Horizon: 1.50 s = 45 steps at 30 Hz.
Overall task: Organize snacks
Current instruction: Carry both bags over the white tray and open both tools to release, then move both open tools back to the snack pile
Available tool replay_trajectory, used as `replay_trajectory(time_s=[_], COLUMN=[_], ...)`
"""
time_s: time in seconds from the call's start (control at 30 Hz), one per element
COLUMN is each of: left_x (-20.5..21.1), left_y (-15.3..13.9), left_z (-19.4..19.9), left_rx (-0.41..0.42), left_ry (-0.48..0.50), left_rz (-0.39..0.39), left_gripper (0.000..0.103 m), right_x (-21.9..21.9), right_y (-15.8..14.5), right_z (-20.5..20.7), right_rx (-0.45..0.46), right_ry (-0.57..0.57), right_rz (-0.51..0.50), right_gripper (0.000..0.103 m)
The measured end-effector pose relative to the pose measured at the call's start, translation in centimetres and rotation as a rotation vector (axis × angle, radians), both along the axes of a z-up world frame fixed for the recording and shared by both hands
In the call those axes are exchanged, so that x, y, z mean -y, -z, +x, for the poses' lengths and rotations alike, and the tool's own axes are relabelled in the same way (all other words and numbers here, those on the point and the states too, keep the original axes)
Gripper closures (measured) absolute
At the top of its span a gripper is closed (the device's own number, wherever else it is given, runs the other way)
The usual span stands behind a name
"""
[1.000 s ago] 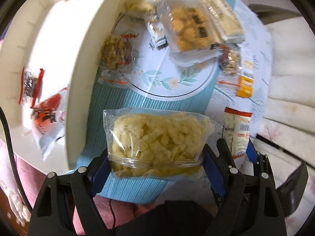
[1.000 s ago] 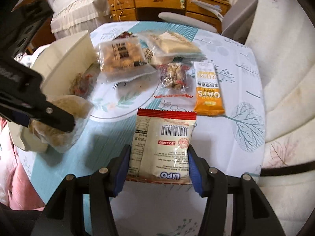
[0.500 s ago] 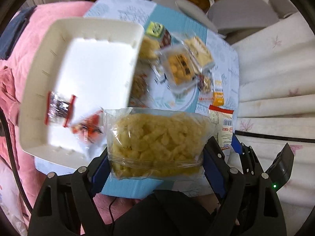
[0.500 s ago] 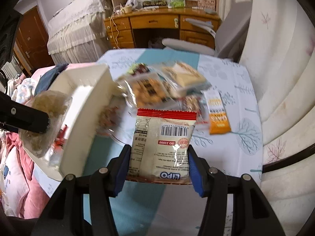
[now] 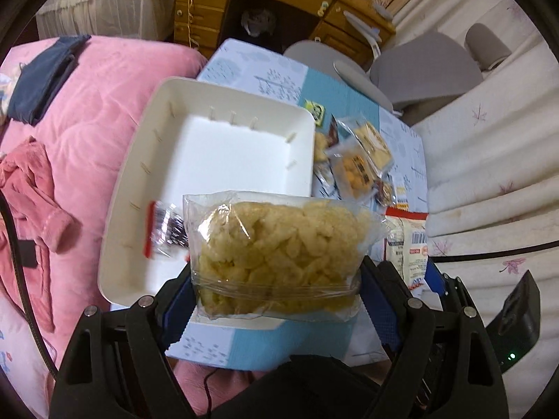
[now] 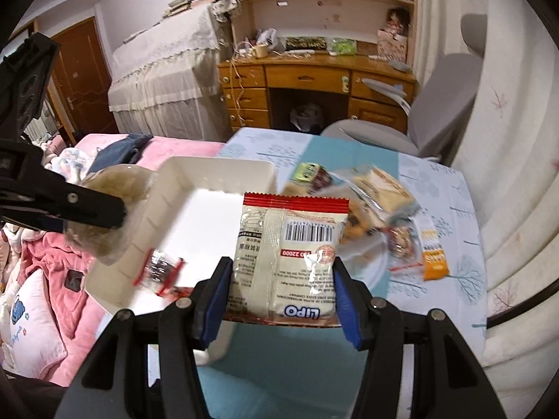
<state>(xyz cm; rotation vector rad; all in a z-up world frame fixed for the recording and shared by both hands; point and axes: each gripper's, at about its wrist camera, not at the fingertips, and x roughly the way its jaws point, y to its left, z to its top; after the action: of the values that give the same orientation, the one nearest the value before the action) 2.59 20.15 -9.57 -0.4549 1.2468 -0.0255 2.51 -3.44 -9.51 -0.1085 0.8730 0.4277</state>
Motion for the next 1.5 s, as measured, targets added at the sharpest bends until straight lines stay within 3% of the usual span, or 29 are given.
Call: replay_trajectory(time_s=[0.33, 0.67, 0.8, 0.83, 0.87, 0.93, 1.13, 1.5], left_x=[-5.0, -8.8, -9.6, -9.9, -10.0, -10.1, -9.2, -6.2], left_y=[1.1, 3.2, 3.7, 3.8, 3.8, 3.8, 4.1, 2.9], left_z=[-1.4, -2.5, -2.5, -2.5, -2.4, -2.2, -1.8, -1.3], left_rx=[0.097, 0.127, 0.11, 0.105, 0.106, 0.105, 0.111, 0.207], left_ry=[0.013, 0.012, -0.013, -0.02, -0.025, -0.029, -0.008, 0.014], left_rz=[0.025, 0.005, 0.024, 0.025, 0.024, 0.024, 0.009, -0.029], left_gripper=[0.019, 0.019, 0.008, 0.004, 0.003, 0.002, 0.002, 0.002], right_x=[-5.6, -8.8, -10.0, -10.3, -10.4, -10.1, -8.7, -5.2], right_y=[0.2, 1.0, 1.4, 1.7, 1.9, 2.1, 2.7, 3.6], right_z=[-2.4, -2.9, -2.7, -2.5, -2.4, -2.3, -1.8, -1.9], right_rx=[-0.012, -0.021, -0.039, -0.051, -0.057, -0.064, -0.087, -0.125], right_ry=[-0.005, 0.011, -0.009, -0.007, -0.001, 0.019, 0.084, 0.194], right_rz=[0.071, 0.106, 0.095, 0.077, 0.067, 0.065, 0.069, 0.058], right_gripper=[0.048, 0.047, 0.045, 0.039, 0.029, 0.022, 0.022, 0.022])
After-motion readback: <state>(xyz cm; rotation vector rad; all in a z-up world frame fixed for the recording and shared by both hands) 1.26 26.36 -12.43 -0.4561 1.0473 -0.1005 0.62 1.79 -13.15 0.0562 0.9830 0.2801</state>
